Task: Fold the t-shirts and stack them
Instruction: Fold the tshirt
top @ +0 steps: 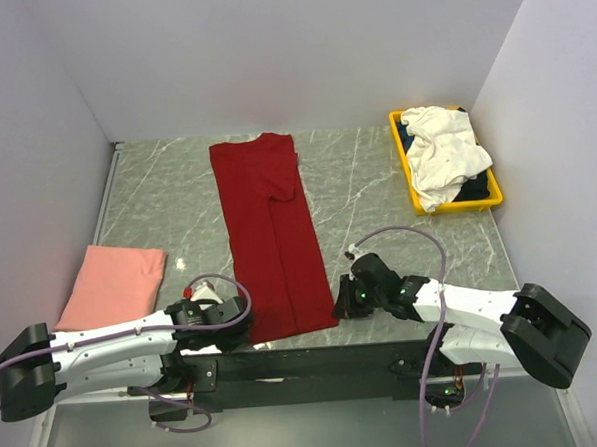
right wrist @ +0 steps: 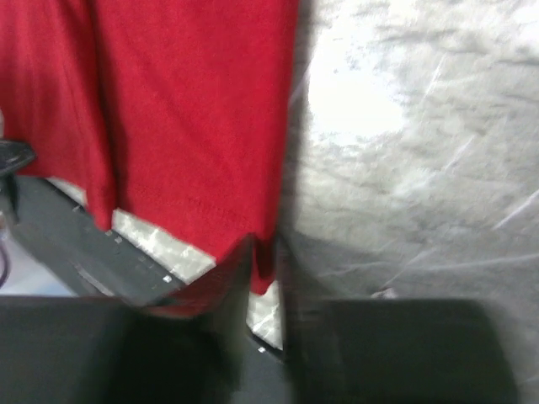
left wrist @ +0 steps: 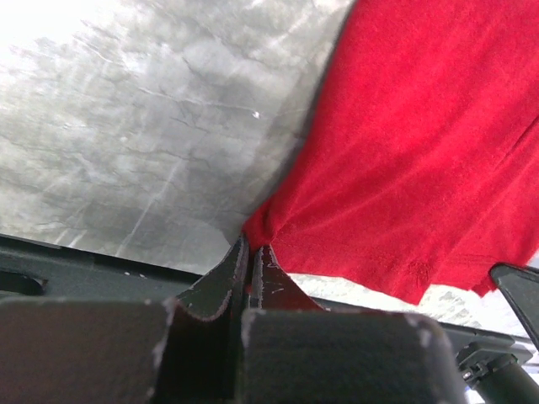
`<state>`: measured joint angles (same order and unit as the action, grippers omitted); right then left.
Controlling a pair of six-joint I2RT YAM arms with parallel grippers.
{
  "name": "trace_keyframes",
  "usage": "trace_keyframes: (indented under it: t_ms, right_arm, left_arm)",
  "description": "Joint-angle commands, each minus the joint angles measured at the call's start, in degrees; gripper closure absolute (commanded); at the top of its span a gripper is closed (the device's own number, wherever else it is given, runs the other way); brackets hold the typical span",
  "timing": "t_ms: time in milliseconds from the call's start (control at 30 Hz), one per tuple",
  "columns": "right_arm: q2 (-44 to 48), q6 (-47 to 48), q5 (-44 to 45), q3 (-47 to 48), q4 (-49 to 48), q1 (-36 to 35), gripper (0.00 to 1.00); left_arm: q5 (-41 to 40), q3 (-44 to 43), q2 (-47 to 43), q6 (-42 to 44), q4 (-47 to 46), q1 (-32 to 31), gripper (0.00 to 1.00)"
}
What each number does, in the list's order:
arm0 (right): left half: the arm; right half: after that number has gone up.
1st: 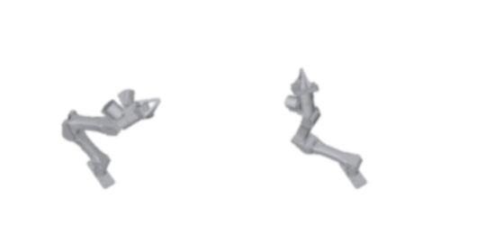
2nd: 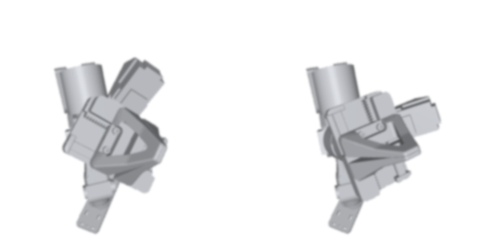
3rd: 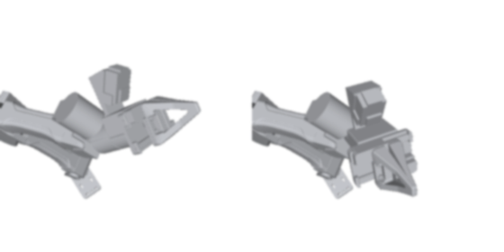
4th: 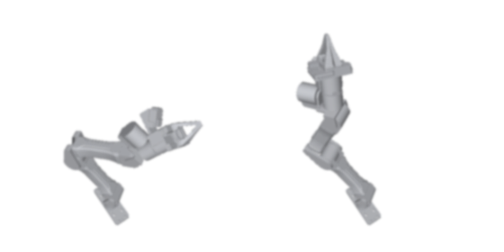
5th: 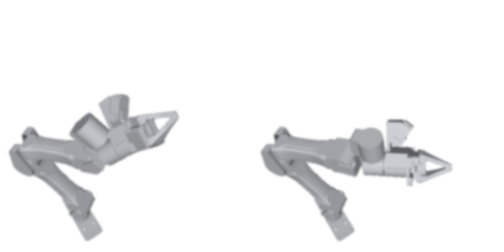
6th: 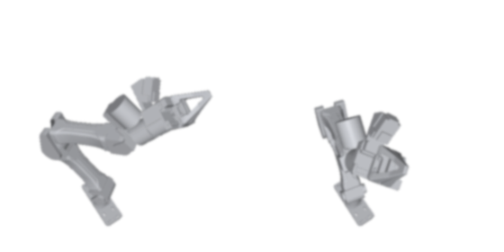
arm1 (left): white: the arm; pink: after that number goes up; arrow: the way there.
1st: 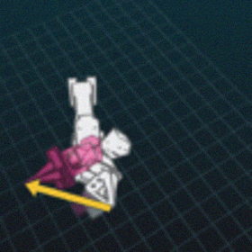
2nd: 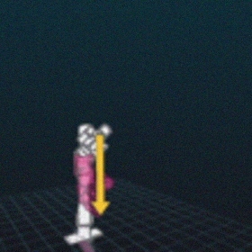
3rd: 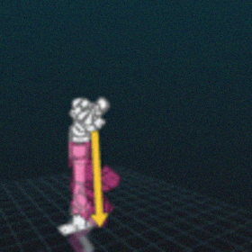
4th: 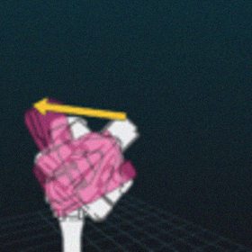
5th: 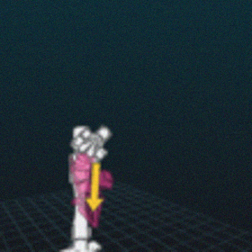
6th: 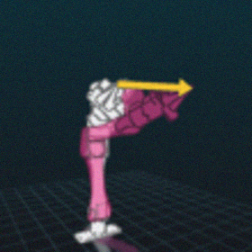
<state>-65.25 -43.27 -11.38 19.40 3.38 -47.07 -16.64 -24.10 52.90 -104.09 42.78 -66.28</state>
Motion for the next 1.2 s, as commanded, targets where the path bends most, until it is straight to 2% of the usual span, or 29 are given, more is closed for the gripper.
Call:
trace_keyframes:
  t_ms: [0, 100, 133, 233, 400, 567, 667, 833, 933, 1000, 1100, 1167]
  right_arm:
    - [2.6, 0.5, -0.3, -0.7, 2.9, 0.3, 0.71]
    - [5.1, 0.5, -1.0, -0.8, 4.7, 0.4, 0.58]
    - [6.1, 0.6, -1.1, -0.9, 5.5, 0.3, 0.57]
    - [6.6, 0.4, -1.9, -0.9, 6.3, 0.1, 0.57]
    - [5.8, -0.7, -0.8, -0.8, 6.3, -0.6, 0.57]
    - [4.8, -2.5, -0.7, -2.3, 3.8, -0.7, 0.62]
    - [4.2, -3.1, -0.9, -2.4, 2.7, -0.7, 0.64]
    - [3.3, -3.7, -1.0, -2.6, 1.5, -0.9, 0.71]
    - [3.7, -3.7, -0.9, -2.8, 1.7, -0.9, 0.76]
    - [4.3, -3.5, -0.8, -2.6, 2.2, -0.9, 0.79]
    - [5.3, -3.2, -1.5, -2.2, 3.1, -0.9, 0.84]
    - [6.3, -2.8, -2.0, -2.1, 3.8, -0.9, 0.91]
  left_arm:
    - [1.0, 0.0, -0.6, 1.0, -1.2, -0.5, 0.99]
    - [1.4, -0.2, -3.0, 1.6, -1.0, -0.6, 0.84]
    - [1.3, -0.2, -4.3, 1.7, -0.3, -0.7, 0.77]
    - [0.5, -1.1, -6.1, 1.6, 2.8, -0.7, 0.67]
    - [-0.7, -1.2, -7.1, 0.4, 6.9, -0.6, 0.61]
    - [-1.2, 2.0, -9.7, 0.0, 4.2, -0.6, 0.56]
    - [-1.2, 3.8, -11.1, 0.6, 1.0, -0.7, 0.58]
    - [-0.8, 4.8, -9.9, 0.9, -0.8, -0.7, 0.66]
    - [0.4, 6.0, -8.9, 1.5, -3.4, -0.6, 0.79]
    - [1.5, 6.8, -8.0, 1.8, -5.9, -0.6, 0.83]
    - [2.0, 6.6, -7.3, 2.0, -5.9, -0.8, 0.99]
    - [2.0, 5.6, -7.6, 2.0, -4.8, -0.8, 0.99]
